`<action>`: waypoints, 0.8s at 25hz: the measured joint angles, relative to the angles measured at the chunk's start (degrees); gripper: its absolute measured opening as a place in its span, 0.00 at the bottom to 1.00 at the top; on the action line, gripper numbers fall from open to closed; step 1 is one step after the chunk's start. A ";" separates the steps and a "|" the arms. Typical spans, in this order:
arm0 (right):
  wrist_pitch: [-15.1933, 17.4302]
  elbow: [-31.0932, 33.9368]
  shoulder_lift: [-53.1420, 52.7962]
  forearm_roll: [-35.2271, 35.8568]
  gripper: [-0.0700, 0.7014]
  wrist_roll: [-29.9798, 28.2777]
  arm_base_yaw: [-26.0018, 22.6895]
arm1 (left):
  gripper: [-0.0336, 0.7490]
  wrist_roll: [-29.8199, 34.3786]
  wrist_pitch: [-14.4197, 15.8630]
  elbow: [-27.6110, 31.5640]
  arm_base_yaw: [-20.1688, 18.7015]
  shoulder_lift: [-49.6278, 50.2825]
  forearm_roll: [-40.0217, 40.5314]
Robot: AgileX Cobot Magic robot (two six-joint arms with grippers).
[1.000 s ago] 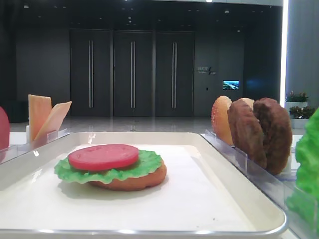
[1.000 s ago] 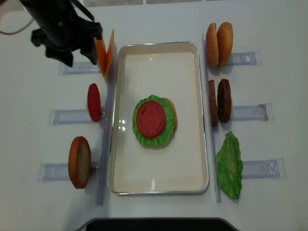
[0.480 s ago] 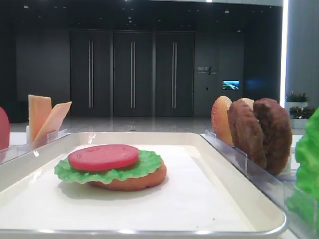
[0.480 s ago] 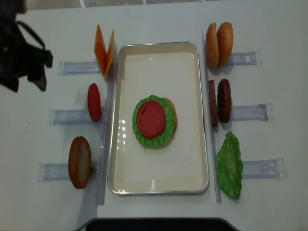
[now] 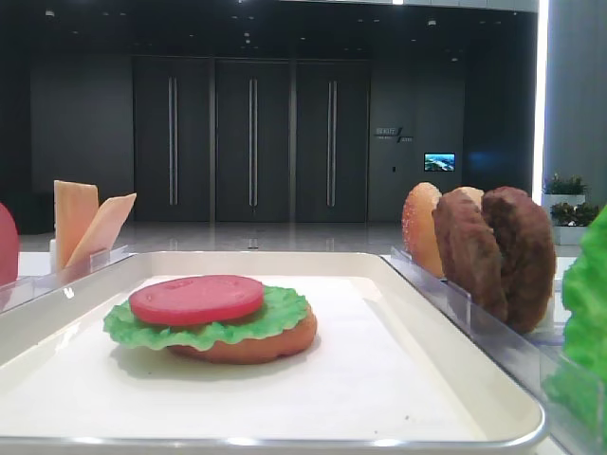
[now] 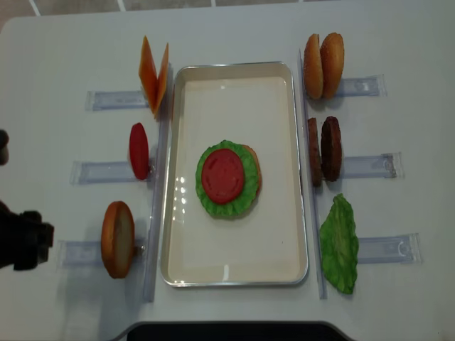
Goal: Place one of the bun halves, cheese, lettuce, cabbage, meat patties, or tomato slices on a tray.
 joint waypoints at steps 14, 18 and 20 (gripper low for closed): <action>0.00 0.00 0.00 0.00 0.52 0.00 0.00 | 0.71 5.79 -2.27 7.43 0.00 -34.95 -3.37; 0.00 0.00 0.00 0.00 0.52 0.00 0.00 | 0.71 8.73 -2.22 7.43 0.00 -45.26 -4.53; 0.00 0.00 0.00 0.00 0.52 0.00 0.00 | 0.71 10.81 -2.09 7.43 0.00 -50.12 -5.50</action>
